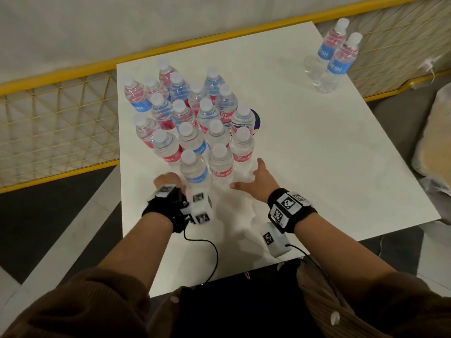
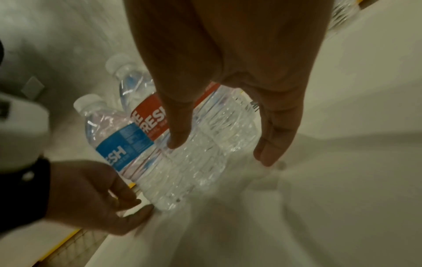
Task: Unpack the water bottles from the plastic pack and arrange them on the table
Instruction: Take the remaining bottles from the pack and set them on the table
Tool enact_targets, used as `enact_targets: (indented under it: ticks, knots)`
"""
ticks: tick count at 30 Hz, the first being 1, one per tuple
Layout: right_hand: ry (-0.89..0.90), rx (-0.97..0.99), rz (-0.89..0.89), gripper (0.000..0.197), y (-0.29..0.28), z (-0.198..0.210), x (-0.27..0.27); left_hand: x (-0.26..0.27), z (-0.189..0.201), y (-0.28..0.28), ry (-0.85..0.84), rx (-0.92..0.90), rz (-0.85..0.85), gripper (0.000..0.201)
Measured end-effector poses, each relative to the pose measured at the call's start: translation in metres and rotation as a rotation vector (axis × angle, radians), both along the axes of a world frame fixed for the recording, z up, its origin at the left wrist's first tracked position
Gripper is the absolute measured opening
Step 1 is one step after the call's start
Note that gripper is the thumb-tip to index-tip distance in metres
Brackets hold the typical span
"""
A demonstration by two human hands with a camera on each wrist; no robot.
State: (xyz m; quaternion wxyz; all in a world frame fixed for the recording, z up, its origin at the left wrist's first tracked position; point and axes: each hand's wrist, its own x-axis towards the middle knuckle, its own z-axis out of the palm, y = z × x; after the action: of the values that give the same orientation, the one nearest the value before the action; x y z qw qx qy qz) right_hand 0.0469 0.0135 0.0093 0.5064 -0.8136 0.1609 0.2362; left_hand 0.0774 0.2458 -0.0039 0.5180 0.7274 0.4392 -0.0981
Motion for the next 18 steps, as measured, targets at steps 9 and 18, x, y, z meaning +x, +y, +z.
enact_targets:
  ticks: [9,18]
  knots:
    - [-0.107,0.093,0.006,0.113,0.001,0.010,0.009,-0.032,0.006,-0.045,-0.061,0.235,-0.396,0.094]
    - [-0.203,0.104,-0.003,0.119,0.016,0.015,0.006,-0.027,0.012,-0.063,-0.041,0.173,-0.030,0.084]
